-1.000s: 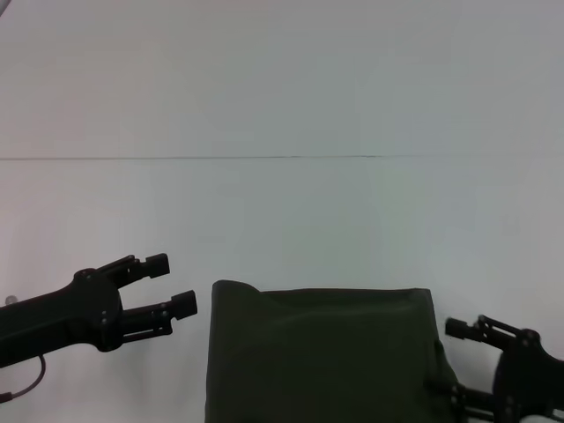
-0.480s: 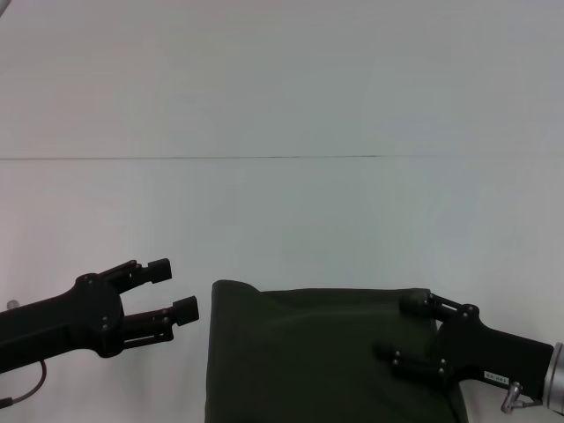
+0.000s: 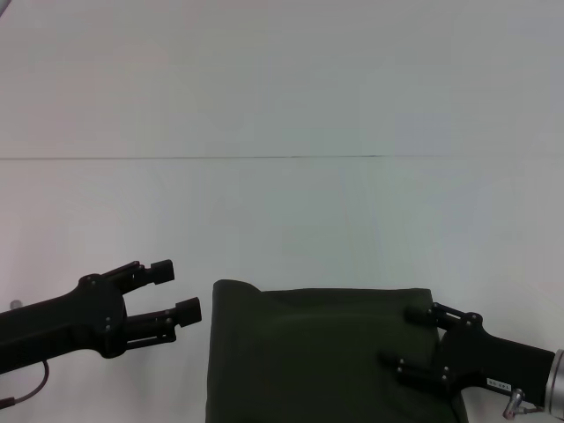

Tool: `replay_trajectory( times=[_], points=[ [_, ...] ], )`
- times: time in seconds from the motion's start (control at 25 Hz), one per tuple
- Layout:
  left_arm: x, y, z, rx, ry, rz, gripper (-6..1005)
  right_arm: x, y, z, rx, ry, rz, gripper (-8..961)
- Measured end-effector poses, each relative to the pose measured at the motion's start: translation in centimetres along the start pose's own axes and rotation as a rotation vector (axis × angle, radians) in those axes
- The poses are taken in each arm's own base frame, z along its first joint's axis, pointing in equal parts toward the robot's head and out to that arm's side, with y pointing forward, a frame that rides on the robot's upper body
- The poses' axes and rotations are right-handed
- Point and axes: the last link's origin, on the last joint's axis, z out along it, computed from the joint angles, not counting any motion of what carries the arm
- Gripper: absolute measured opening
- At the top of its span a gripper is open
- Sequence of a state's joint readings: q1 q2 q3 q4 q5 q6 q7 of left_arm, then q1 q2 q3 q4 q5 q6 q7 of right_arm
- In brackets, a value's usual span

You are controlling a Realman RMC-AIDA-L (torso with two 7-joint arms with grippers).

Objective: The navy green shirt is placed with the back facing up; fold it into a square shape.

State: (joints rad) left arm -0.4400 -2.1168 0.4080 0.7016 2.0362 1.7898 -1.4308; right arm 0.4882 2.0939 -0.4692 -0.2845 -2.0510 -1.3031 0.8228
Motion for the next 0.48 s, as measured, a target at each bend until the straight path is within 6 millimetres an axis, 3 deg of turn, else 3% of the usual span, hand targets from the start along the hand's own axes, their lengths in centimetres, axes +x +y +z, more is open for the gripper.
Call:
replay_trajectory(
  times=[0.24,0.48],
  points=[
    [-0.1,0.0,0.0,-0.002,-0.007,-0.012,933,-0.3,0.2,-0.3,-0.011,-0.033,0.006,807],
    [0.5,-0.3,0.9,-0.035,-0.120,-0.138,933,-2.3,0.9,-4.1,-0.027,-0.257,-0.005,811]
  ],
)
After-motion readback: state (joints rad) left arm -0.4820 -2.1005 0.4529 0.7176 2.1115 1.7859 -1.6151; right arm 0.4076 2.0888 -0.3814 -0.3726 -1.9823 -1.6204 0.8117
